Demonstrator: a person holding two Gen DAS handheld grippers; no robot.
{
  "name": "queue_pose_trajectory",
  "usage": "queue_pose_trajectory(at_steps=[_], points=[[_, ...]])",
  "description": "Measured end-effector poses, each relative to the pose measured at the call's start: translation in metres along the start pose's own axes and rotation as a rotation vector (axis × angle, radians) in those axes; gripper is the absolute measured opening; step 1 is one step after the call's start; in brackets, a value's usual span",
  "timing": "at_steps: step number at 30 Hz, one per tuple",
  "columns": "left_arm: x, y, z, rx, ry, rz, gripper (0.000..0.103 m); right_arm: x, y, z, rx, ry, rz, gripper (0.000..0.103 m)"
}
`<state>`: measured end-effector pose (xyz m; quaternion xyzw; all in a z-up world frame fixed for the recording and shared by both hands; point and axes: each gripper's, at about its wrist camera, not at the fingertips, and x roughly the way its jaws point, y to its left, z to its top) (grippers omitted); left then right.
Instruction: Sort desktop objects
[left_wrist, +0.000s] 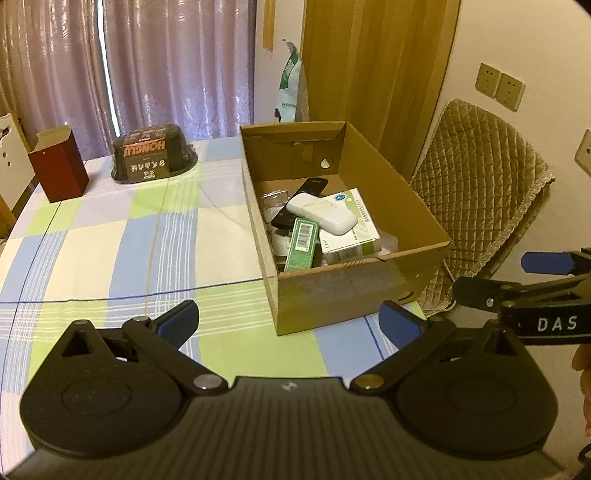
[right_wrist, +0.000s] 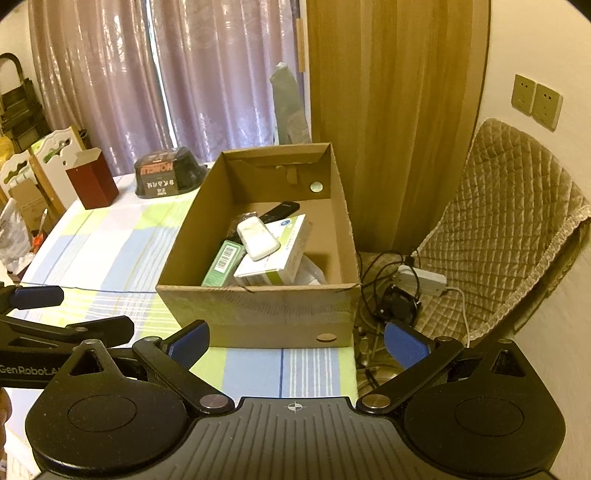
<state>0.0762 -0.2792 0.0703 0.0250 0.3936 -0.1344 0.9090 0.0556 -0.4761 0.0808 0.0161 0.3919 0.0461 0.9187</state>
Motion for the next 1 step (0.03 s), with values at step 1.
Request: queue_pose_trajectory(at_steps=[1], points=[[0.0001, -0.0008, -0.0001, 0.005, -0.004, -0.001, 0.102, 0.0003, -0.0006, -0.0005, 0.001, 0.001, -0.003, 0.103]])
